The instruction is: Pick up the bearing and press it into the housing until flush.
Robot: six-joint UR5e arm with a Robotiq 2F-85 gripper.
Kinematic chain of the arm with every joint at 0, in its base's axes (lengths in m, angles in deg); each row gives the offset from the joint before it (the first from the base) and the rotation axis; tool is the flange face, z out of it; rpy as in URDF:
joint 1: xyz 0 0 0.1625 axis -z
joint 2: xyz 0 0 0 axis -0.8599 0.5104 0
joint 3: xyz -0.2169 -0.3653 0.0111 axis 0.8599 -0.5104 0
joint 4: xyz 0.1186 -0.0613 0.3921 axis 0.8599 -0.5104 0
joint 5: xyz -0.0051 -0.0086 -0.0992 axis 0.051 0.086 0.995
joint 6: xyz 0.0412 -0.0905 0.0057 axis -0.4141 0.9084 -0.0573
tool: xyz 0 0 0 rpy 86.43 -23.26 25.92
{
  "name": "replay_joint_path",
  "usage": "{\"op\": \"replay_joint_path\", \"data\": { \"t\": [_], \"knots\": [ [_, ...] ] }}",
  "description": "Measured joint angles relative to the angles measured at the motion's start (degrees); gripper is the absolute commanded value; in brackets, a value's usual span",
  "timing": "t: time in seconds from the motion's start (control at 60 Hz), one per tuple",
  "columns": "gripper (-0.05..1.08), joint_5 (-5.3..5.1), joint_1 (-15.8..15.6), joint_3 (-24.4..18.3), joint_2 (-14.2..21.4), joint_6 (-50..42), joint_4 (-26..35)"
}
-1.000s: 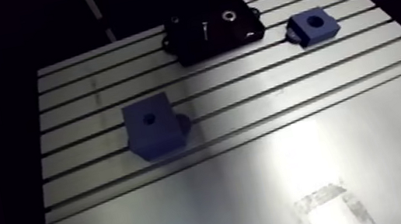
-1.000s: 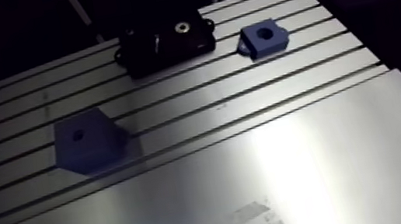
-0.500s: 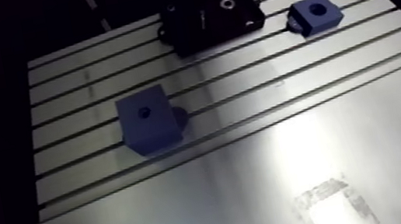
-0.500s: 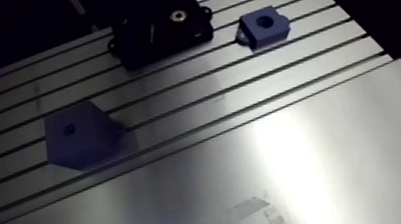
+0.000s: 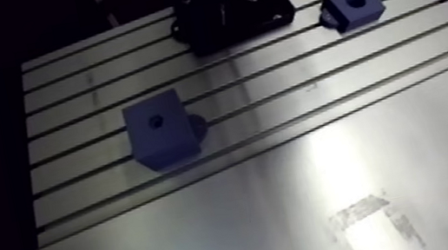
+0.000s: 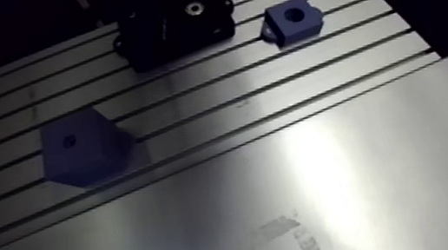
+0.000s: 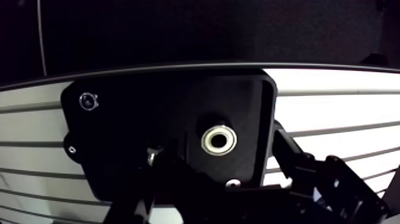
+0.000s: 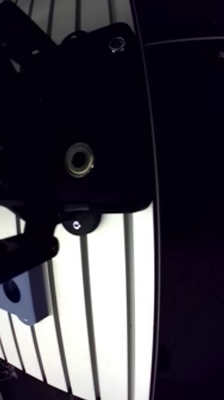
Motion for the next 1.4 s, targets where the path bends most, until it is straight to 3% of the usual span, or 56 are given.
{"op": "replay_joint_path", "data": {
  "t": [0.517,1.4],
  "knots": [
    [0.32,-0.11,0.0,1.8,-0.4,-0.4,-0.3],
    [0.33,-0.05,-0.1,3.6,-0.4,-0.1,-3.2]
  ]
}}
